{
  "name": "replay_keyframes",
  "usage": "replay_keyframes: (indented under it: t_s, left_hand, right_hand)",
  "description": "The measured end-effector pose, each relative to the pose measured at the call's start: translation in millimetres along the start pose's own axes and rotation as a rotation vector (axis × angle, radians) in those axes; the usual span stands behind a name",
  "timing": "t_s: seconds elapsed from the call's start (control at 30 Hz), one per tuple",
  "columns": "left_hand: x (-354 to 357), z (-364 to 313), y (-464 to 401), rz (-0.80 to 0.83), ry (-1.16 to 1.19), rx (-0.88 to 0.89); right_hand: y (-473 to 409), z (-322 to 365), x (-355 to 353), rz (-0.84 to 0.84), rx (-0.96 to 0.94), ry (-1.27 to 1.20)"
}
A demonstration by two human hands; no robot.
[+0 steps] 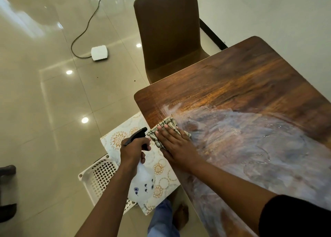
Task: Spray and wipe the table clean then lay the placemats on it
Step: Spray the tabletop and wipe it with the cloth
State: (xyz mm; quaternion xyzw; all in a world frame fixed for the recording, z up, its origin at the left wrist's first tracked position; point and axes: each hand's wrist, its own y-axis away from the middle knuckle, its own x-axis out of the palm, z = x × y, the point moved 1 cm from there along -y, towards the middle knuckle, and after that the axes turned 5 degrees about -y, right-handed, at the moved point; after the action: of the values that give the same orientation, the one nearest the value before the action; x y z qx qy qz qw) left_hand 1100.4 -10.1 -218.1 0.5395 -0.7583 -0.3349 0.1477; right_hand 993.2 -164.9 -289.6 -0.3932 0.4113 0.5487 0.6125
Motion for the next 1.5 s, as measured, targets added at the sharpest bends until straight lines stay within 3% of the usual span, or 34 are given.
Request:
replay_keyframes:
  t_s: [0.33, 0.5, 0.73, 0.83, 1.07, 1.2, 1.5]
  left_hand:
    - [-17.0, 15.6, 20.5, -0.051, 0.042, 0.064]
    - [-5.6, 21.6, 22.6, -0.004, -0.009, 0.043]
    - [4.2, 39.1, 40.4, 0.044, -0.022, 0.057]
    - [2.4, 43.5, 44.8, 0.033, -0.027, 0.05]
    - [0.4, 42.9, 49.1, 0.006, -0.034, 0.098]
    - [0.7, 38.7, 56.8, -0.007, -0.04, 0.083]
    - [4.1, 38.6, 65.5, 0.055, -0.064, 0.056]
  right_hand:
    - [-125.2, 5.7, -25.5, 0.171, 0.19, -0.049]
    - [-119.3, -7.9, -32.5, 0.198, 0.178, -0.025]
    - [-91.1, -76.9, -61.7, 0.108, 0.508, -0.04]
    - [-93.3, -75.0, -58.9, 0.096, 0.56, -0.057]
    - [-61.7, 0.6, -26.3, 0.19, 0.255, -0.028]
    - [-14.0, 20.4, -5.3, 0.144, 0.073, -0.024]
    - [113.4, 5.6, -8.7, -0.024, -0.007, 0.012]
